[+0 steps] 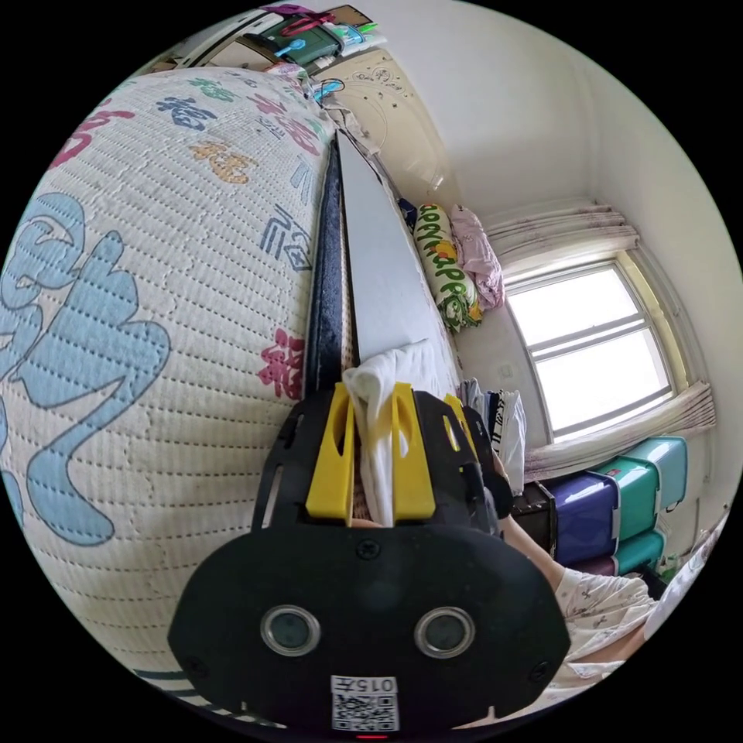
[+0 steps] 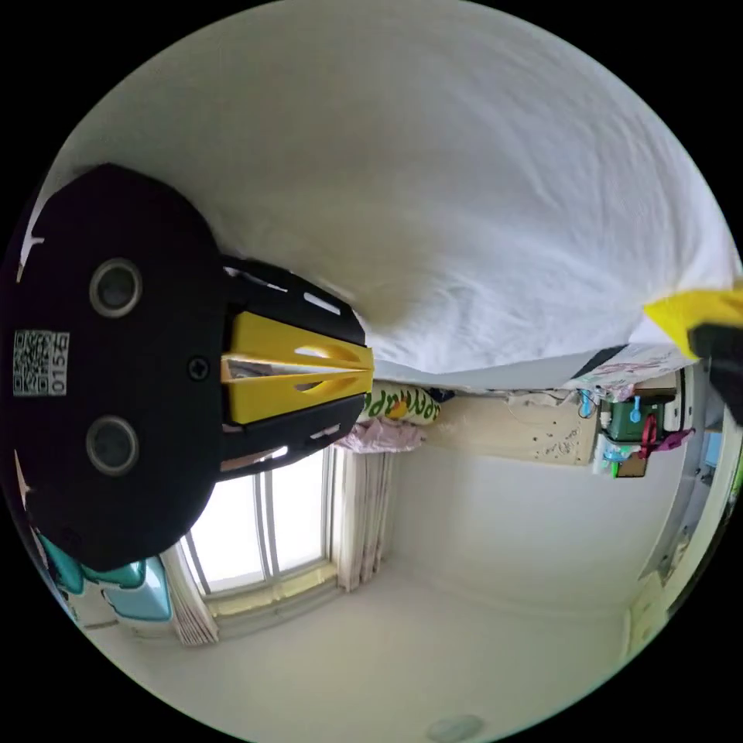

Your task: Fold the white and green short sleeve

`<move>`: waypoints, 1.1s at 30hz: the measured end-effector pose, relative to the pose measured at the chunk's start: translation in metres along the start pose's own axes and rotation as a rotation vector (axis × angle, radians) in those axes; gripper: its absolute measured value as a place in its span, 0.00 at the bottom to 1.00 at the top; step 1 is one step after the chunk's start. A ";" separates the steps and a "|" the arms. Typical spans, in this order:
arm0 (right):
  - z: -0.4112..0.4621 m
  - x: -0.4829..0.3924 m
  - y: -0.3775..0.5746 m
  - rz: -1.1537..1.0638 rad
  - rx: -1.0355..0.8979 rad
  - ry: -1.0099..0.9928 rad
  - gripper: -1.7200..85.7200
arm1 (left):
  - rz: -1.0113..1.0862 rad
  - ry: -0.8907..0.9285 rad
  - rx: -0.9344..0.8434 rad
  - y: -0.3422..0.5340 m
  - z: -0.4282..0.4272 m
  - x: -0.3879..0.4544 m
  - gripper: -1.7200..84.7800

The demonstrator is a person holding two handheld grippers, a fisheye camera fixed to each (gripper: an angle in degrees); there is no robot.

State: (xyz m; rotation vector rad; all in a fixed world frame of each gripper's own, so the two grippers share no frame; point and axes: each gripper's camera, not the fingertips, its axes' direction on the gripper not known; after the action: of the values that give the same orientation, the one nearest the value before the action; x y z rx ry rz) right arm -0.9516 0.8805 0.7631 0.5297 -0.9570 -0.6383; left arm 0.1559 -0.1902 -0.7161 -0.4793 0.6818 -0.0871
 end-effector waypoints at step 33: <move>0.206 -0.173 0.373 -0.294 -0.036 0.191 0.01 | 0.015 -0.006 0.002 0.017 0.020 0.034 0.09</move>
State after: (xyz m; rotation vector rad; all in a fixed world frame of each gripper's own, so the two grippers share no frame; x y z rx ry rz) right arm -1.1067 1.2361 1.0104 0.6936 -0.6915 -0.8506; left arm 0.1933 -0.1749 -0.7302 -0.4726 0.6794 -0.0722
